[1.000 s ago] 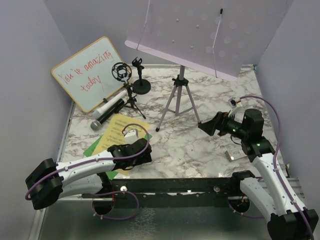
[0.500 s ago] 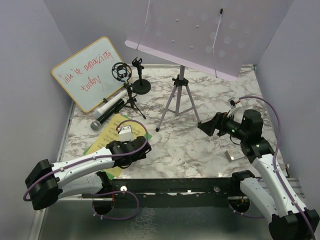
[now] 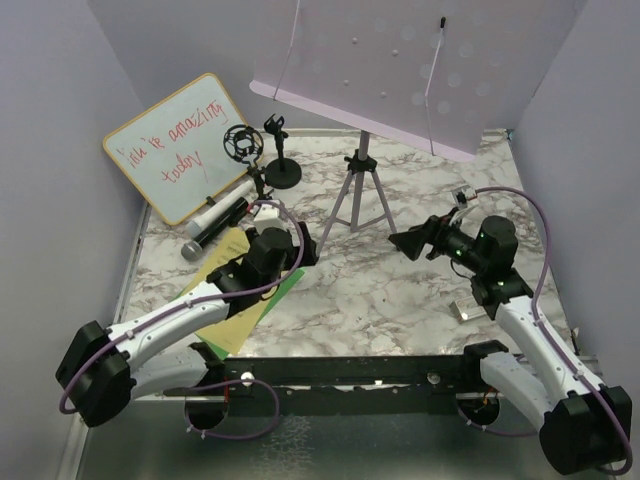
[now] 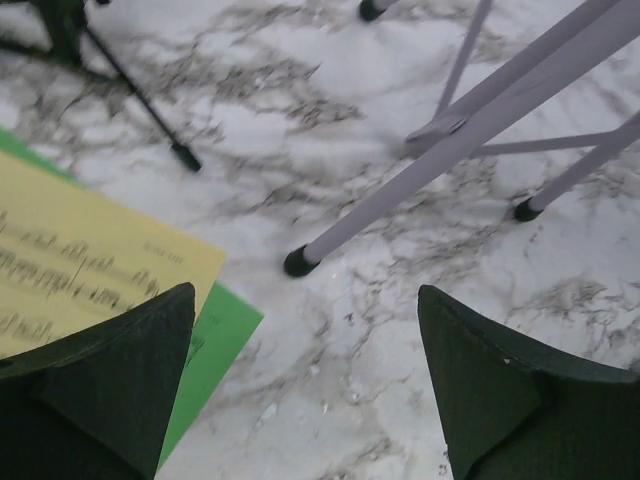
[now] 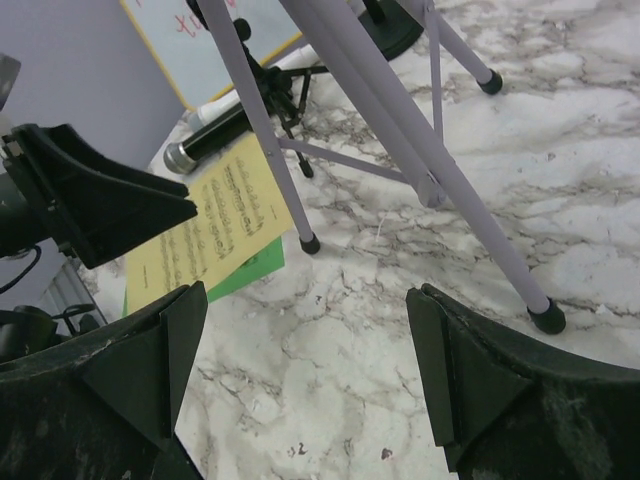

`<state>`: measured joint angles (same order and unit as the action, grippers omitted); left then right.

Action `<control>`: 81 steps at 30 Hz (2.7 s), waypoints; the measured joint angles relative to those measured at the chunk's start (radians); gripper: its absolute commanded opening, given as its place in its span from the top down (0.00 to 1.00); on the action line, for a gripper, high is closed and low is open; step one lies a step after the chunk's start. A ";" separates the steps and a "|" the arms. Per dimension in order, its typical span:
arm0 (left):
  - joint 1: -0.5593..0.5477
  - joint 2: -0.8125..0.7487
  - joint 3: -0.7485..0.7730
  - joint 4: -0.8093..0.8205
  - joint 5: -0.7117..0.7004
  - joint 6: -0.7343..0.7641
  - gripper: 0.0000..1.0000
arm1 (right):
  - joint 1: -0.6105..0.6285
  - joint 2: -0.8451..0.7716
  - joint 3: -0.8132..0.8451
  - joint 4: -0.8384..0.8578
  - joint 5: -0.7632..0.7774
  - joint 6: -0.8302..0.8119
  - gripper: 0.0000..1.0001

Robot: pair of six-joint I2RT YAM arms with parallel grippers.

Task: Pack up the instrument practice props
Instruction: Place the sheet music at the center of the board, then adjust the music stand at the center of the board.

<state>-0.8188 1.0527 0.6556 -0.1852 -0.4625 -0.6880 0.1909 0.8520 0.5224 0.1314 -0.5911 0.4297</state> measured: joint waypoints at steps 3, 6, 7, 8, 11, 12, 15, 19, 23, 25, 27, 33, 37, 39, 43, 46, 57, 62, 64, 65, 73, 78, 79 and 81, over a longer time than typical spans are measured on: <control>0.035 0.056 -0.010 0.222 0.072 0.115 0.10 | 0.005 0.000 -0.016 0.077 0.001 0.008 0.11; 0.061 0.111 -0.034 0.392 0.149 0.203 0.12 | 0.011 0.000 -0.030 0.153 0.001 0.015 0.11; 0.067 0.137 -0.039 0.446 0.171 0.228 0.13 | 0.013 0.001 -0.035 0.176 0.001 0.018 0.11; 0.070 0.159 -0.042 0.491 0.190 0.260 0.14 | 0.013 0.001 -0.039 0.191 0.001 0.019 0.11; 0.076 0.236 -0.059 0.642 0.232 0.336 0.16 | 0.019 0.001 -0.064 0.250 0.001 0.028 0.11; 0.077 0.256 -0.066 0.679 0.243 0.357 0.17 | 0.020 0.001 -0.077 0.269 0.001 0.032 0.11; 0.077 0.316 -0.081 0.774 0.285 0.430 0.24 | 0.025 0.004 -0.110 0.298 0.000 0.044 0.11; 0.078 0.392 -0.082 0.879 0.315 0.497 0.38 | 0.025 0.011 -0.132 0.330 0.000 0.059 0.11; 0.078 0.484 -0.082 0.971 0.317 0.554 0.57 | 0.025 0.011 -0.156 0.358 0.000 0.072 0.11; 0.078 0.531 -0.082 1.012 0.317 0.578 0.72 | 0.026 0.011 -0.163 0.369 -0.001 0.078 0.11; 0.078 0.568 -0.082 1.040 0.316 0.593 0.86 | 0.027 0.011 -0.167 0.375 -0.001 0.082 0.11; 0.006 0.596 -0.108 1.125 0.212 0.653 1.00 | 0.037 0.011 -0.168 0.396 0.000 0.087 0.11; -0.079 0.623 -0.112 1.173 0.034 0.641 1.00 | 0.043 0.011 -0.169 0.399 0.001 0.087 0.11; -0.128 0.639 -0.110 1.192 -0.068 0.628 1.00 | 0.044 0.011 -0.169 0.399 0.002 0.087 0.11; -0.248 0.695 -0.067 1.207 -0.297 0.592 1.00 | 0.046 0.003 -0.169 0.398 0.005 0.087 0.11; -0.316 0.729 -0.021 1.183 -0.438 0.566 1.00 | 0.046 -0.013 -0.169 0.395 0.021 0.086 0.11; -0.400 0.760 0.080 1.026 -0.592 0.387 0.71 | 0.046 -0.090 -0.170 0.388 0.093 0.062 0.03; -0.400 0.725 0.073 1.012 -0.528 0.288 0.56 | 0.046 -0.101 -0.170 0.401 0.100 0.013 0.04; -0.401 0.697 0.068 1.009 -0.494 0.269 0.51 | 0.046 -0.097 -0.170 0.409 0.100 -0.008 0.04; -0.401 0.682 0.068 1.009 -0.480 0.261 0.49 | 0.046 -0.094 -0.170 0.415 0.099 -0.017 0.04; -0.407 0.554 0.039 1.030 -0.359 0.224 0.40 | 0.051 -0.017 -0.142 0.564 0.105 -0.068 0.09; -0.368 0.449 -0.010 1.032 -0.279 0.217 0.35 | 0.071 0.056 -0.082 0.667 0.132 -0.105 0.12; -0.351 0.426 -0.020 1.031 -0.258 0.216 0.32 | 0.078 0.069 -0.068 0.687 0.141 -0.116 0.13; -0.316 0.379 -0.040 1.028 -0.217 0.214 0.30 | 0.093 0.091 -0.050 0.733 0.161 -0.135 0.15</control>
<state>-1.1347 1.4315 0.6155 0.8429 -0.6792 -0.4744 0.2840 0.9432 0.4728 0.8642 -0.4305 0.2943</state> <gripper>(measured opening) 0.657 0.877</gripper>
